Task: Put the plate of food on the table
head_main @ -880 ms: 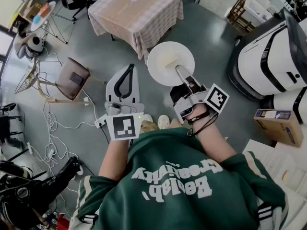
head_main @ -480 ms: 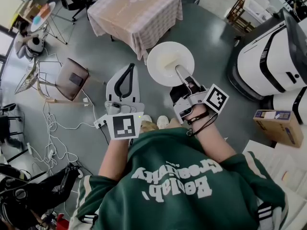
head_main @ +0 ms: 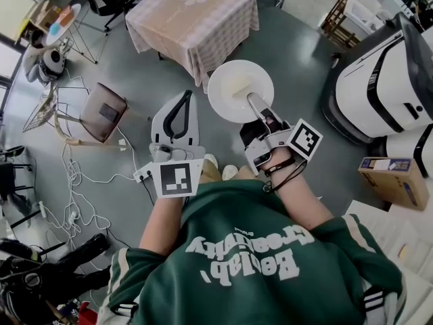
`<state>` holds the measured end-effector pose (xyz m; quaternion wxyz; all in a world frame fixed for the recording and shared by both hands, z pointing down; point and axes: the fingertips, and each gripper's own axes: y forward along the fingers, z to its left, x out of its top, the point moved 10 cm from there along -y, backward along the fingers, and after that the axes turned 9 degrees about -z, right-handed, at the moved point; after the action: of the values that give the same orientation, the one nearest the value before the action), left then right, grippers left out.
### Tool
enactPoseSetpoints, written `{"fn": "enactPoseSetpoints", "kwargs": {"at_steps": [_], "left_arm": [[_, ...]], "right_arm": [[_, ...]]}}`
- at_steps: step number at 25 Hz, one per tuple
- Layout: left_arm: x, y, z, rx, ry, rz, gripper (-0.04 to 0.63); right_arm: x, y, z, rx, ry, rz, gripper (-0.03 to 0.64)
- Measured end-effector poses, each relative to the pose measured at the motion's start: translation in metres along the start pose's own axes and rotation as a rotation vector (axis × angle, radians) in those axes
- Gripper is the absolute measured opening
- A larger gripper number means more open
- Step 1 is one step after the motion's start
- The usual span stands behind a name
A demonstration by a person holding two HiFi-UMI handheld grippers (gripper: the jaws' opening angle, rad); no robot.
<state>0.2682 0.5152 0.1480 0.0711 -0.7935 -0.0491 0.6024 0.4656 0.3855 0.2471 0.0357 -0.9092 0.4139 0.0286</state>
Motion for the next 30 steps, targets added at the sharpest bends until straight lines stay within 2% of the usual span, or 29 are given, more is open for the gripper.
{"fn": "enactPoseSetpoints", "kwargs": {"at_steps": [12,19,24,30], "left_arm": [[-0.002,0.013,0.001,-0.005,0.024,-0.016,0.009],[-0.016,0.033,0.010,-0.002,0.012,-0.047,0.009],[-0.034,0.059,0.041,-0.002,0.004,-0.054,0.009],[-0.056,0.079,0.048,-0.042,0.020,-0.081,0.009]], "right_arm": [[0.009,0.016,-0.001,0.041,0.002,0.007,0.023],[0.015,0.039,-0.006,0.064,-0.006,-0.005,0.023],[0.014,0.079,-0.007,0.068,-0.011,-0.017,0.023],[0.016,0.098,-0.026,0.076,-0.023,-0.027,0.023]]}}
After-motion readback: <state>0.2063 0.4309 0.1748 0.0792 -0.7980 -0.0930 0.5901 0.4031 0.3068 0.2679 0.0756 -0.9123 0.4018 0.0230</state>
